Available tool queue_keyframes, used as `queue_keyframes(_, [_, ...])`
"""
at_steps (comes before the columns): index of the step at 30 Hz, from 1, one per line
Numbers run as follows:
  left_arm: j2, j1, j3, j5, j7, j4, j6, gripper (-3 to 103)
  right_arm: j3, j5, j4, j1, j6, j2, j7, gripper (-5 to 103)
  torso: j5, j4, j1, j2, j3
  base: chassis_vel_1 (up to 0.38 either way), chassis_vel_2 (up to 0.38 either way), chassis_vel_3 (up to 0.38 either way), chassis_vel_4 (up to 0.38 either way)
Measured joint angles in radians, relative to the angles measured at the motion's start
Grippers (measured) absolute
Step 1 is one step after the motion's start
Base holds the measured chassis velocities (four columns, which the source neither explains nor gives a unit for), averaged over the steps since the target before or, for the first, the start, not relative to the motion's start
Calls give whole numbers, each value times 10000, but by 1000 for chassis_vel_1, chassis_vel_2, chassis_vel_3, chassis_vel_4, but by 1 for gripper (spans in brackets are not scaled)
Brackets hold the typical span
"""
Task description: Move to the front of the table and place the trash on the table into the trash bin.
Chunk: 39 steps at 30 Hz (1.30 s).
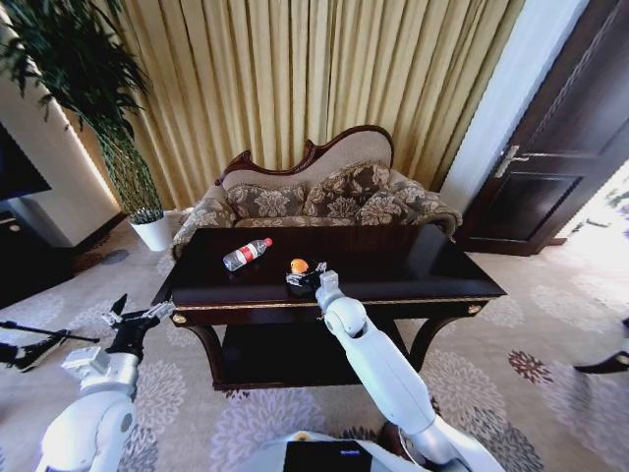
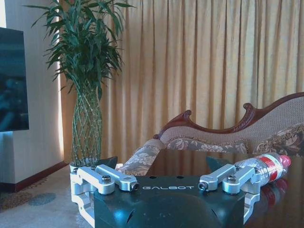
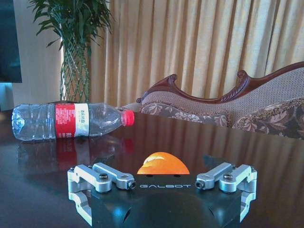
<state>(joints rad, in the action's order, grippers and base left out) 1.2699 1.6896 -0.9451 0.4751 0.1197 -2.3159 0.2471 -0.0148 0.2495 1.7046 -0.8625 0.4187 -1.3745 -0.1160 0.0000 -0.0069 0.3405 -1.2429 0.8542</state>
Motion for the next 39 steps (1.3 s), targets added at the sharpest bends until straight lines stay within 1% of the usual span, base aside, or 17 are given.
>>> queue_keyframes(10, [49,14,15,0,-32,-11,-24,100,77,-93,-204,-61,2,-212,-131,100,0,0,0,0,0,0,0,0,0])
queue_keyframes(18, [46,27,-15,9,-52,-25,-42,100,82,-123,-288,-46,-7,-247,-152,100,0,0,0,0,1,0,0,0,0])
queue_keyframes(19, [47,28,-15,11,-53,-34,-44,100,82,-143,-302,-47,-18,-249,-153,103,0,-1,0,0,1,0,0,0,0])
queue_keyframes(20, [59,32,-12,10,-61,-36,-45,100,81,-165,-316,-55,-32,-254,-154,100,0,0,0,0,1,0,0,0,0])
queue_keyframes(21, [59,32,-12,10,-61,-36,-45,100,81,-165,-316,-55,-32,-254,-154,100,0,0,0,0,1,0,0,0,0])
queue_keyframes(22, [72,39,-9,6,-71,-36,-47,100,77,-172,-325,-64,-44,-260,-154,96,0,0,0,0,1,0,0,0,0])
queue_keyframes(23, [72,39,-9,6,-71,-36,-47,100,77,-172,-325,-64,-44,-260,-154,96,0,0,0,0,1,0,0,0,0])
queue_keyframes(26, [97,51,-9,-13,-109,-37,-49,100,42,-217,-354,-95,-100,-278,-154,80,0,-1,0,0,0,0,0,0,0])
queue_keyframes(27, [97,51,-9,-13,-109,-37,-49,100,42,-217,-354,-95,-100,-278,-154,80,0,-1,0,0,0,0,0,0,0])
queue_keyframes(29, [105,68,-7,-21,-116,-49,-52,100,24,-255,-360,-129,-154,-277,-155,70,0,-1,0,0,1,0,0,0,0])
queue_keyframes(30, [105,68,-7,-21,-116,-49,-52,100,24,-255,-360,-129,-154,-277,-155,70,0,-1,0,0,1,0,0,0,0])
queue_keyframes(31, [105,73,-5,-23,-118,-62,-53,100,14,-262,-360,-143,-167,-273,-156,64,0,-1,0,0,1,0,0,0,0])
queue_keyframes(32, [105,73,-5,-23,-118,-62,-53,100,14,-262,-360,-143,-167,-273,-156,64,0,-1,0,0,1,0,0,0,0])
queue_keyframes(35, [105,83,-4,-24,-123,-95,-55,100,-19,-282,-359,-176,-194,-252,-158,48,0,-1,0,0,1,0,0,0,0])
queue_keyframes(36, [105,83,-4,-24,-123,-95,-55,100,-19,-282,-359,-176,-194,-252,-158,48,0,-1,0,0,1,0,0,0,0])
queue_keyframes(38, [110,102,-7,-26,-125,-103,-61,100,-41,-289,-351,-207,-215,-244,-159,38,0,-1,0,0,1,0,0,0,0])
queue_keyframes(39, [110,102,-7,-26,-125,-103,-61,100,-41,-289,-351,-207,-215,-244,-159,38,0,-1,0,0,1,0,0,0,0])
